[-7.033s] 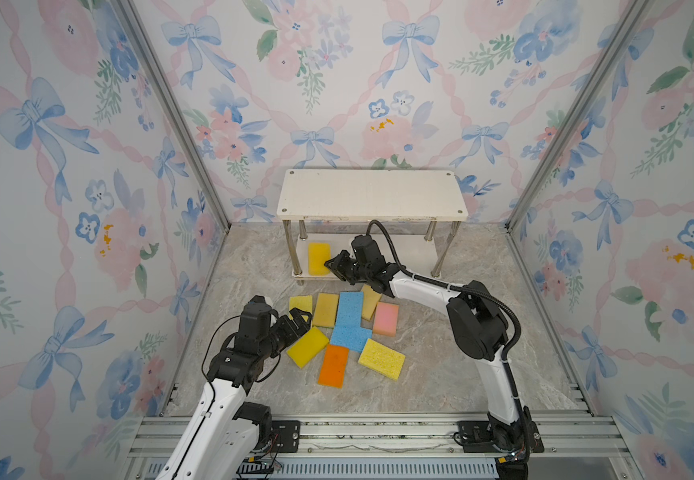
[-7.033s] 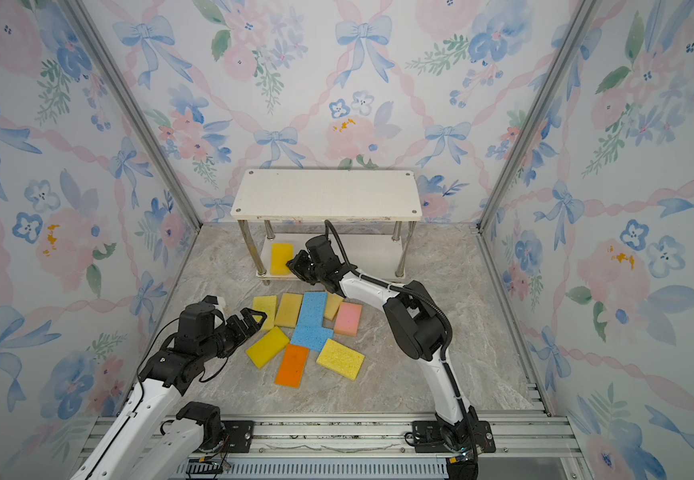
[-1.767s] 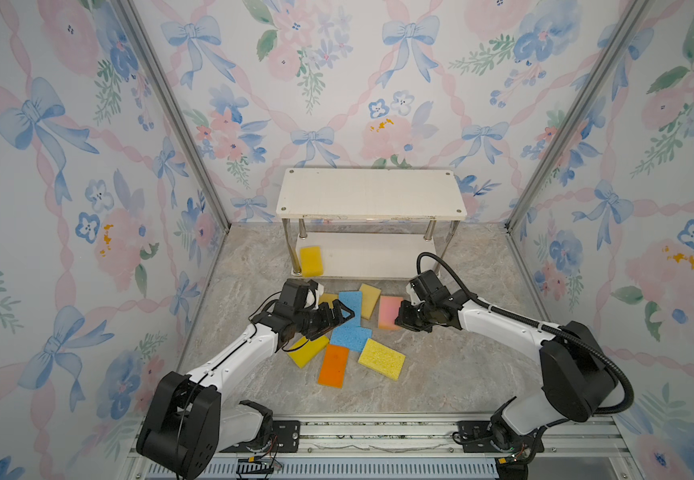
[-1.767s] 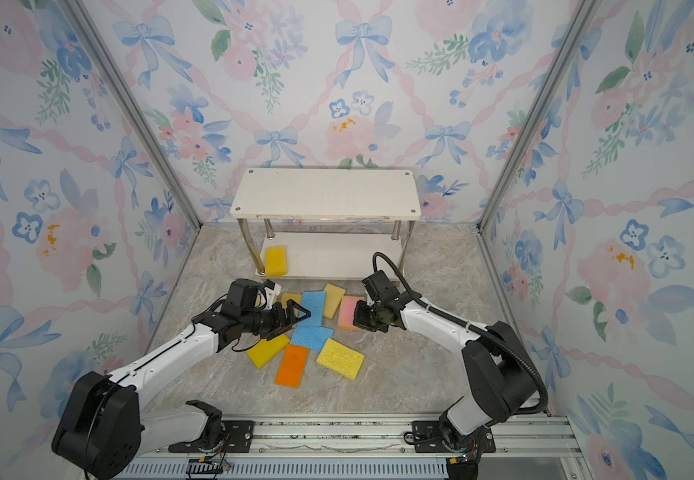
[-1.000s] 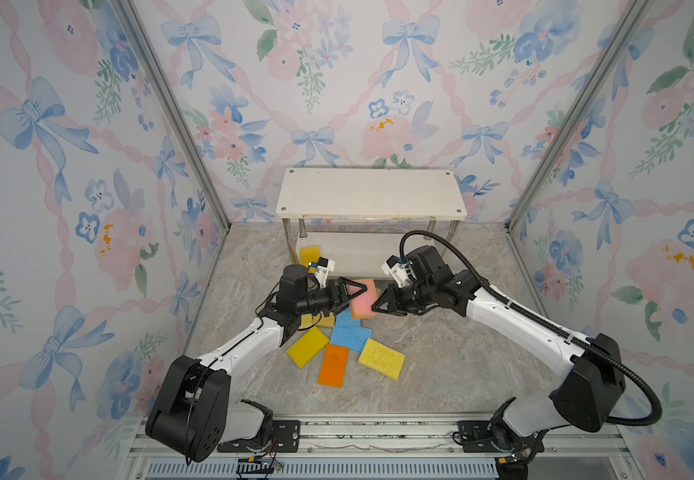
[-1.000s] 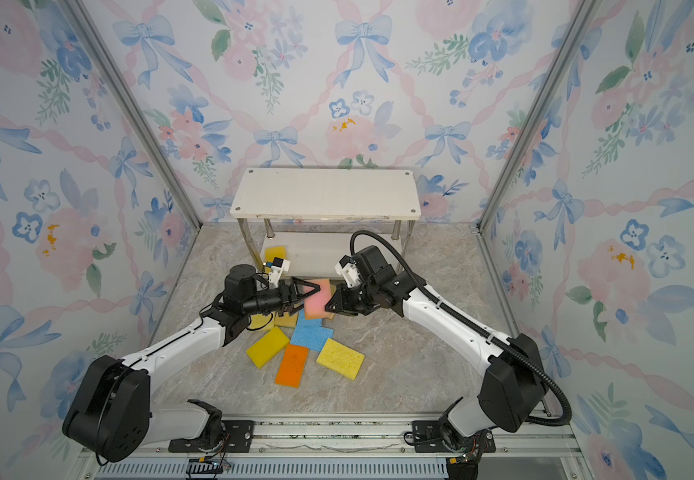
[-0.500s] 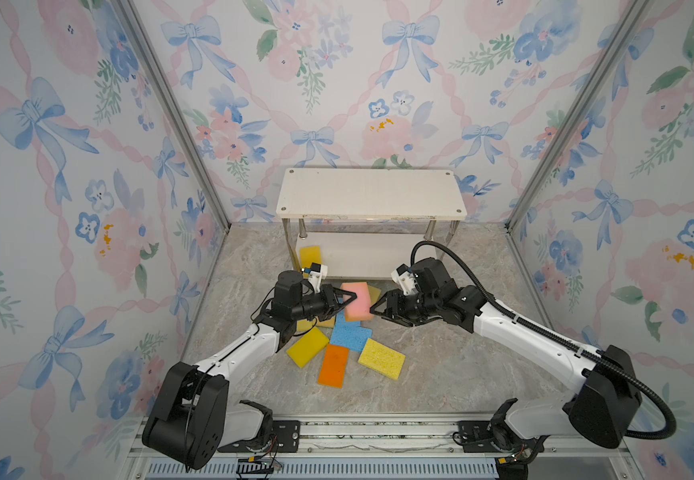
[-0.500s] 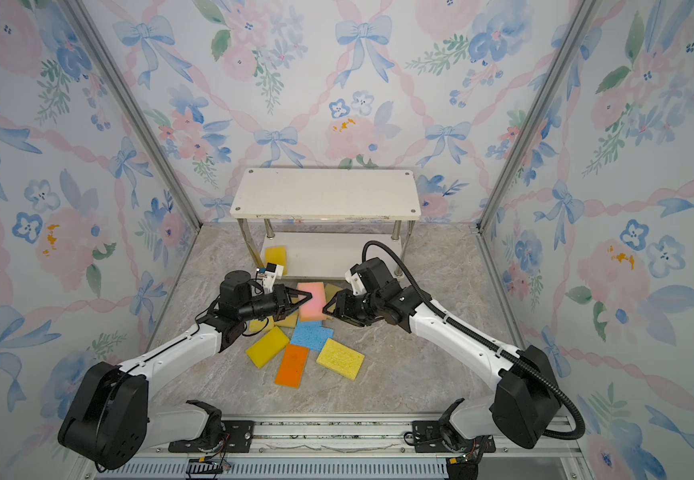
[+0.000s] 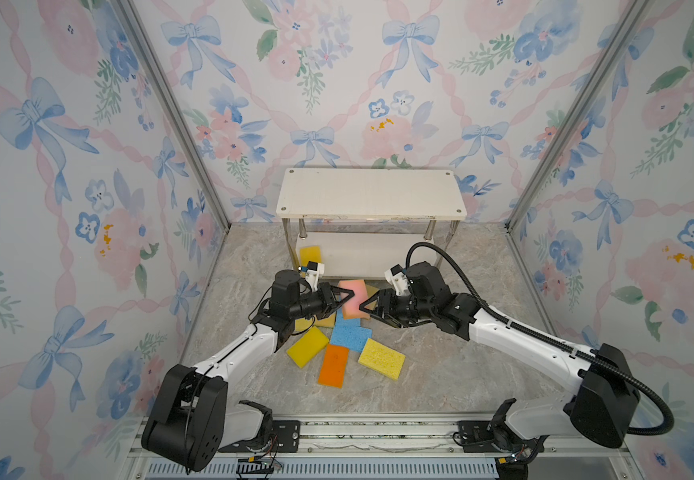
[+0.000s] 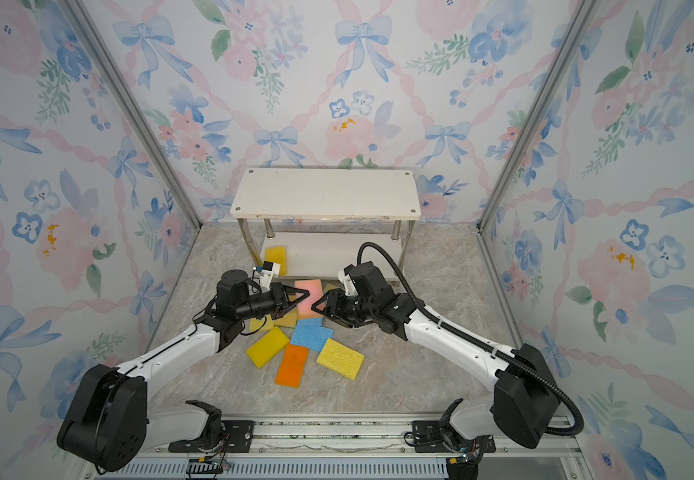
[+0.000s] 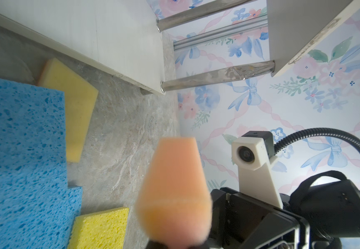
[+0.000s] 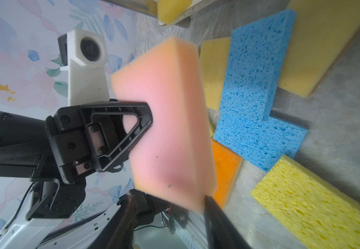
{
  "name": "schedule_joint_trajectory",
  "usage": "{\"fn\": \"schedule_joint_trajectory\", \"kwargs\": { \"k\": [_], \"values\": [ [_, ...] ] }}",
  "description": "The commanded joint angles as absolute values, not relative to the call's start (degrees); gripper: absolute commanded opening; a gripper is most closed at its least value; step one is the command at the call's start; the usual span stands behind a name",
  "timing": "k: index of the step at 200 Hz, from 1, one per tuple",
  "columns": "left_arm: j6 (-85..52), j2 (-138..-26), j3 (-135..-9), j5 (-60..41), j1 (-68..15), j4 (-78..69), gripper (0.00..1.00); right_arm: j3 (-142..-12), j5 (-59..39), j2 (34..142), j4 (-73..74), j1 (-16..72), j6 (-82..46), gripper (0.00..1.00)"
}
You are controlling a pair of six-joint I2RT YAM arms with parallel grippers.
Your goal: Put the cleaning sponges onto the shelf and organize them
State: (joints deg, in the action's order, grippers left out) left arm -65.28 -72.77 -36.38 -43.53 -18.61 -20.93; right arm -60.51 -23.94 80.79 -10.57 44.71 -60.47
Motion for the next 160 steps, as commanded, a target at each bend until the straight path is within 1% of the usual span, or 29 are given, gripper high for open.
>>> {"fn": "schedule_joint_trajectory", "kwargs": {
  "k": [1, 66, 111, 160],
  "values": [
    [-66.08, -70.8, -35.82, -44.06, -18.39, -21.43, 0.12, -60.45, -23.52, 81.73, -9.06, 45.38, -61.08, 0.52],
    [-66.53, -70.36, -35.87, -43.9, -18.4, -21.44, 0.12, -60.98, -20.33, 81.87, -13.84, 45.06, -60.26, 0.51],
    [-66.79, -70.58, -36.17, -44.06, -18.72, -21.45, 0.11, -61.94, -20.29, 83.2, -11.45, 45.28, -60.73, 0.5],
    [-68.61, -69.85, -34.47, -44.27, -18.8, -23.44, 0.11, -62.44, -21.3, 84.37, -8.88, 45.53, -61.34, 0.45]
  ]
}}
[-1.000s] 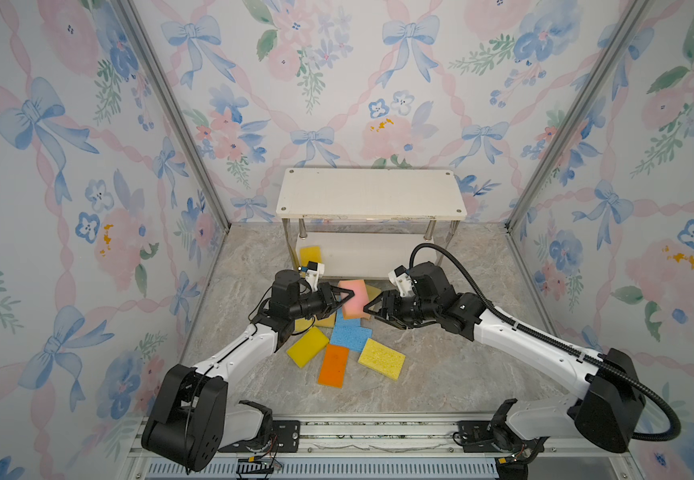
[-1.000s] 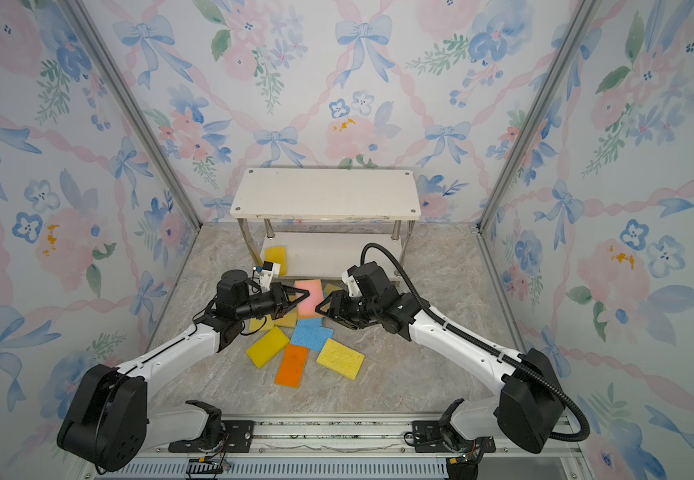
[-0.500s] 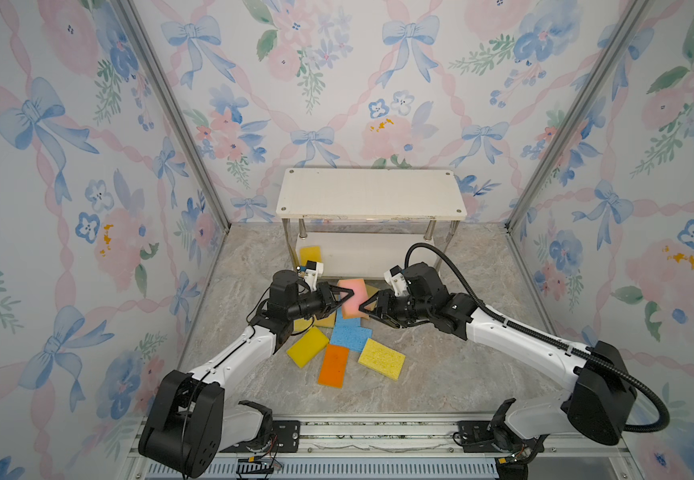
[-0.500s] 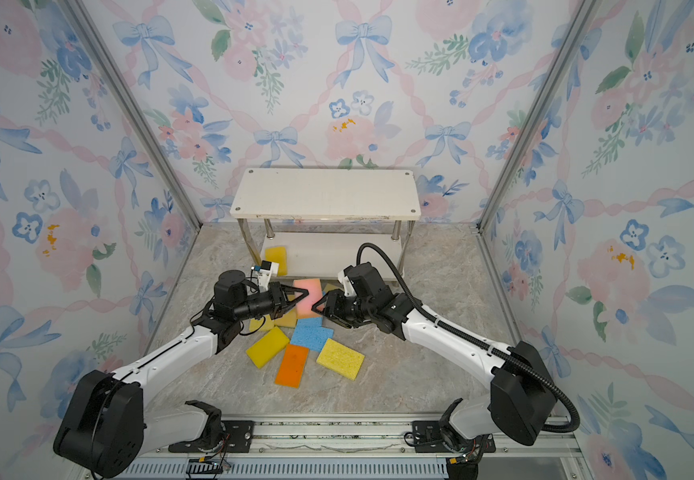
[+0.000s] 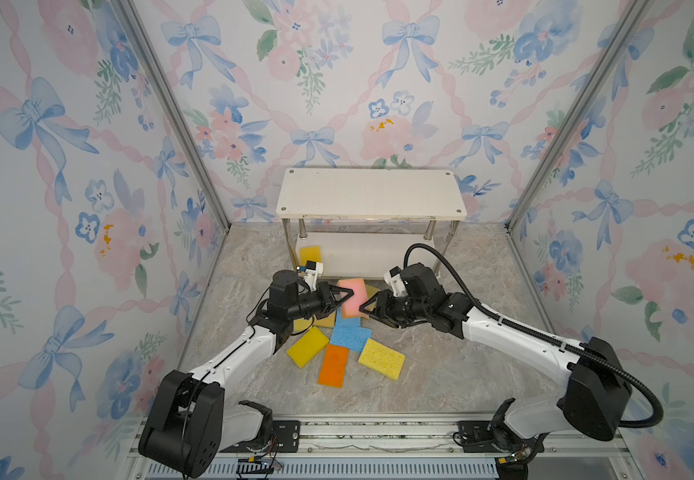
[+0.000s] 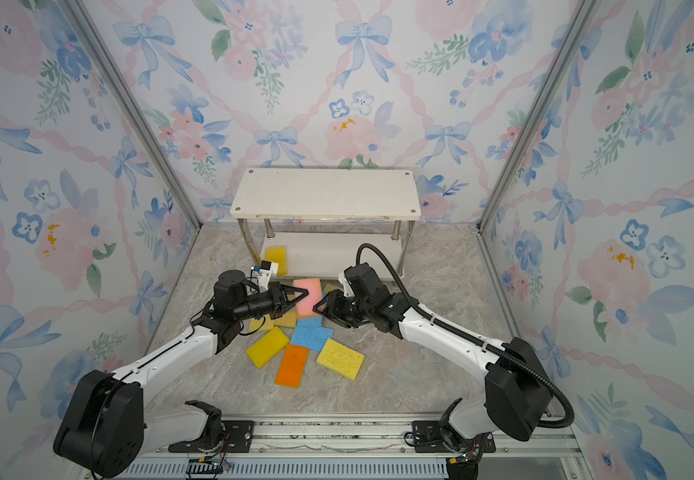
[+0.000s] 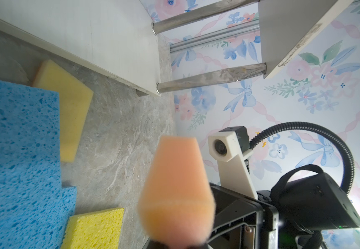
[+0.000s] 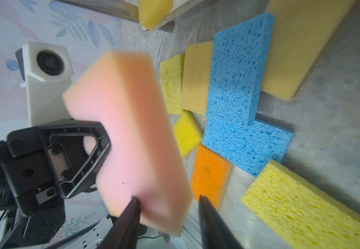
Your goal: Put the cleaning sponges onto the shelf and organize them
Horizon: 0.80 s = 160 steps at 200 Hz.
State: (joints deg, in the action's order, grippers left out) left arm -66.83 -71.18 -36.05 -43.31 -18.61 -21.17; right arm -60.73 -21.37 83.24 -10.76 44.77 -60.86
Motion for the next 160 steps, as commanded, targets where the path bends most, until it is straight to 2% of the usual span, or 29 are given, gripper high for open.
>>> {"fn": "schedule_joint_trajectory", "kwargs": {
  "k": [1, 43, 74, 91, 121, 131, 160],
  "values": [
    [-68.67, -69.82, -34.42, -44.28, -18.81, -23.54, 0.11, -62.47, -21.33, 84.37, -8.84, 45.53, -61.34, 0.45],
    [-69.17, -70.02, -34.1, -44.21, -18.74, -24.24, 0.12, -62.59, -21.53, 84.2, -7.55, 45.53, -61.59, 0.36],
    [-69.14, -70.14, -34.12, -44.04, -18.72, -24.24, 0.12, -62.25, -21.38, 83.37, -7.79, 45.53, -61.41, 0.19],
    [-68.99, -70.07, -34.16, -43.86, -18.63, -24.2, 0.15, -62.1, -21.1, 83.02, -8.1, 45.53, -61.17, 0.16],
    [-69.26, -68.72, -32.75, -41.84, -18.07, -23.81, 0.45, -62.06, -20.2, 82.71, -8.36, 45.53, -60.91, 0.15],
    [-68.66, -67.46, -32.39, -40.15, -17.47, -21.42, 0.59, -62.01, -19.66, 82.55, -8.48, 45.53, -60.86, 0.15],
    [-56.14, -61.58, -37.15, -25.33, -16.88, 5.8, 0.81, -61.63, -15.8, 82.49, -9.16, 45.1, -60.74, 0.15]
  ]
}}
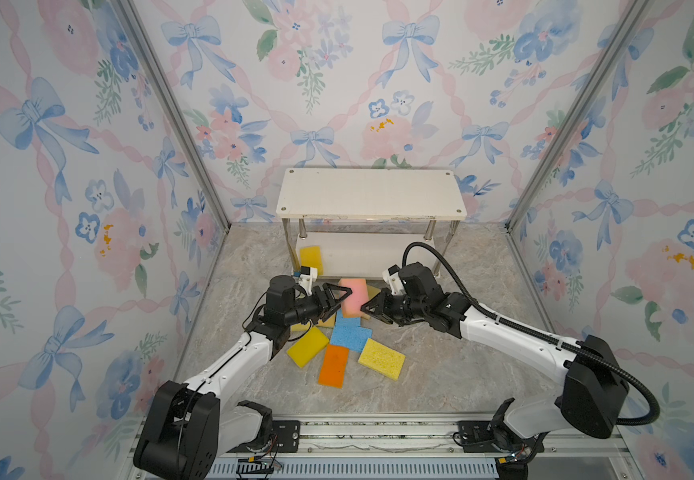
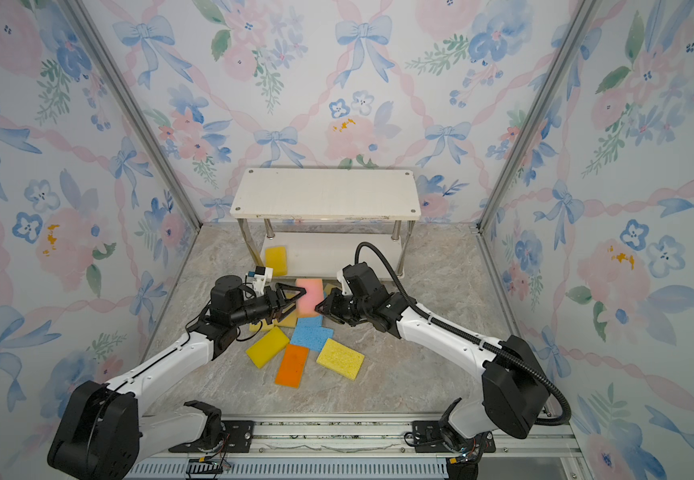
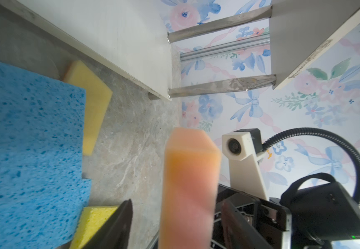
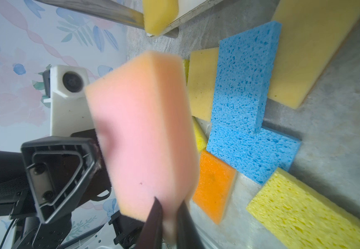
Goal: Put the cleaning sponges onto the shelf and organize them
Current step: 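Carry the pink sponge under the shelf top with the right gripper while left draws back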
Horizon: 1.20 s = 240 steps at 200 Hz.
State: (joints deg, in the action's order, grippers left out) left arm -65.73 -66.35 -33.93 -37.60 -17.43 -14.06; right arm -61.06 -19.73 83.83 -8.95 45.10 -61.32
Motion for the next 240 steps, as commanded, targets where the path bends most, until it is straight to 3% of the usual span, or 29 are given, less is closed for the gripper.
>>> {"fn": "schedule_joint_trajectory", "kwargs": {
  "k": [1, 34, 49, 130, 240],
  "values": [
    [-55.93, -61.29, -37.21, -24.75, -16.79, 6.41, 0.82, -61.71, -15.72, 82.6, -9.15, 45.05, -60.82, 0.15],
    [-50.82, -51.12, -36.77, -9.24, -16.41, 22.5, 0.97, -65.39, -13.13, 88.26, -6.62, 43.94, -60.23, 0.14],
    [-48.79, -47.27, -36.24, -6.58, -16.01, 27.12, 0.98, -68.9, -12.46, 91.97, -6.0, 43.59, -59.26, 0.14],
    [-44.18, -36.0, -33.56, -11.58, -14.77, 37.62, 0.98, -84.68, -10.32, 110.36, -4.31, 40.7, -54.76, 0.14],
    [-40.54, -37.83, -37.28, -10.4, -14.55, 41.76, 0.98, -98.47, -9.45, 124.23, -6.99, 39.46, -50.25, 0.15]
  ]
}}
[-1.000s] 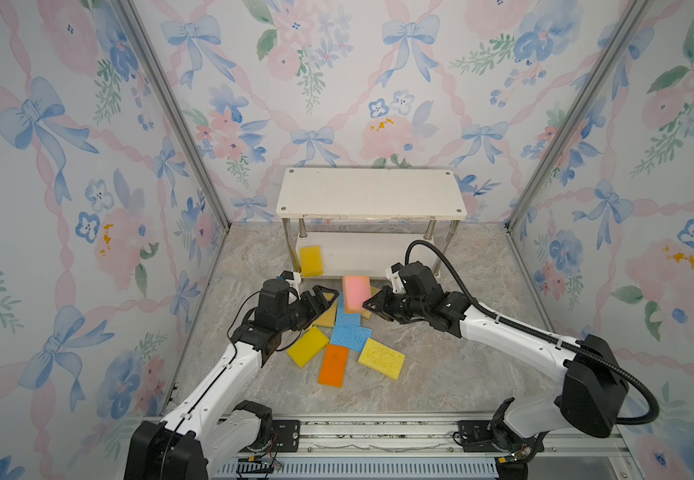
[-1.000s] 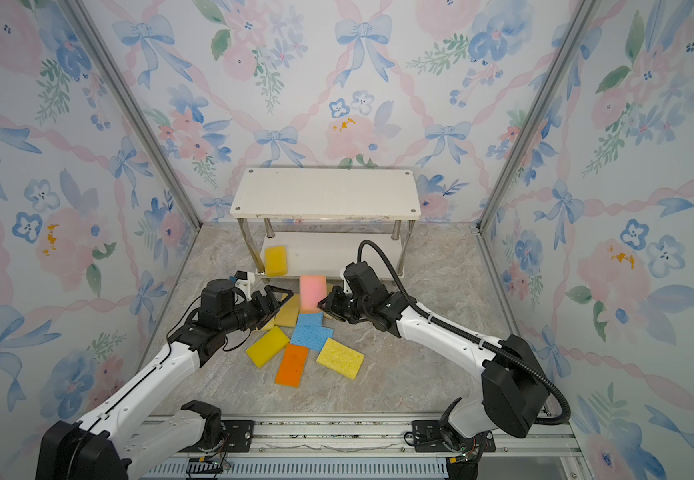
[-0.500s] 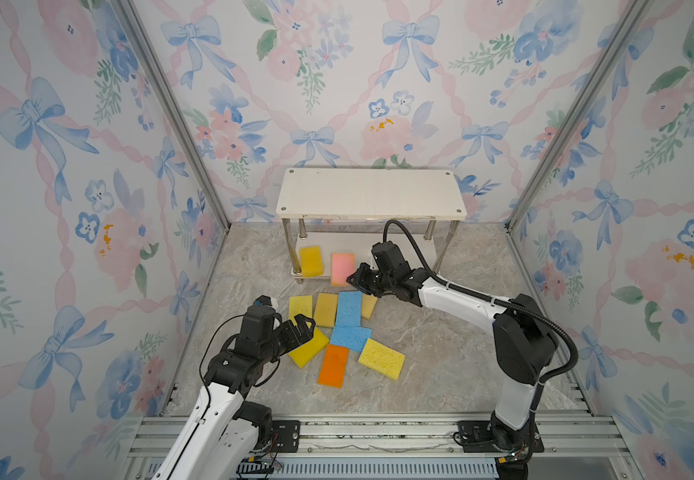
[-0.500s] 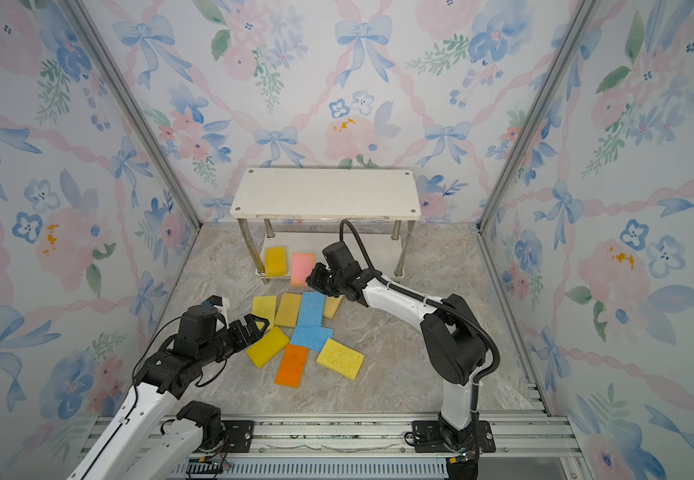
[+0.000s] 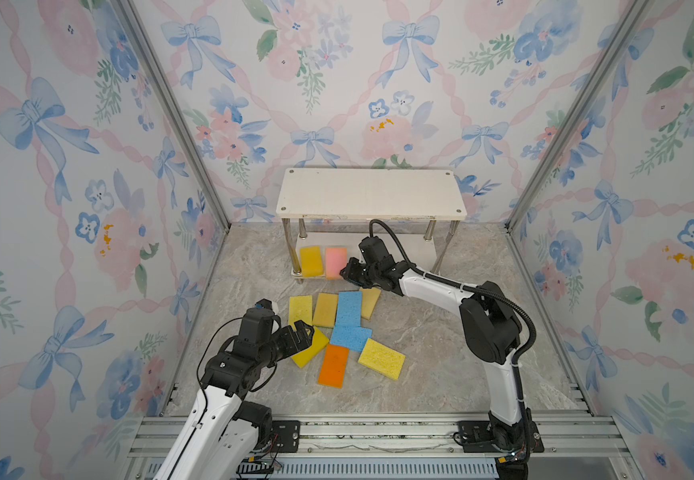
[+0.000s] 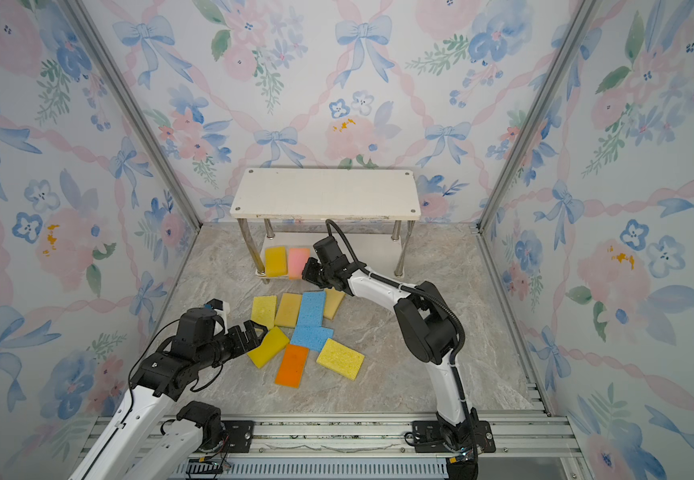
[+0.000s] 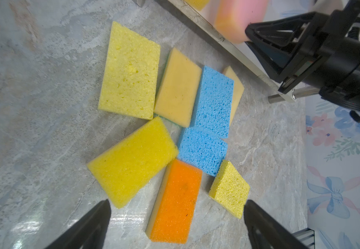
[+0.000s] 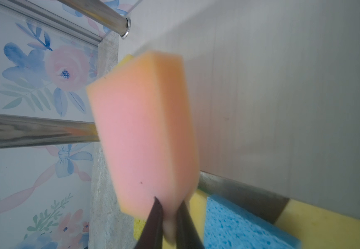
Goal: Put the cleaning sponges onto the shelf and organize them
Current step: 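Carry the pink sponge under the shelf top with the right gripper while left draws back, then set the pink sponge beside the yellow sponge on the lower tier, open right gripper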
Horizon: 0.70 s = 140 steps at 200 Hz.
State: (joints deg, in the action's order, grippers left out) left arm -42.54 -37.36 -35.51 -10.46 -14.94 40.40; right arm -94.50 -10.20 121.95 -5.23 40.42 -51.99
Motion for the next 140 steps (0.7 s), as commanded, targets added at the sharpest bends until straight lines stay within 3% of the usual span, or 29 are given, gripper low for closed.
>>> {"fn": "schedule_joint_trajectory", "kwargs": {
  "k": [1, 67, 97, 140],
  "values": [
    [-40.49, -37.81, -37.27, -10.39, -14.53, 41.75, 0.98, -98.54, -9.43, 124.3, -7.06, 39.46, -50.22, 0.15],
    [-39.92, -38.64, -37.28, -10.2, -13.84, 41.78, 0.98, -102.43, -9.41, 126.55, -11.25, 38.77, -48.87, 0.16],
    [-40.25, -38.6, -36.82, -10.18, -13.45, 41.73, 0.98, -102.46, -10.47, 126.91, -11.27, 38.3, -49.04, 0.33],
    [-40.65, -38.63, -36.26, -10.37, -13.19, 41.68, 0.98, -103.49, -13.7, 128.49, -9.91, 38.14, -49.35, 0.47]
  ]
}}
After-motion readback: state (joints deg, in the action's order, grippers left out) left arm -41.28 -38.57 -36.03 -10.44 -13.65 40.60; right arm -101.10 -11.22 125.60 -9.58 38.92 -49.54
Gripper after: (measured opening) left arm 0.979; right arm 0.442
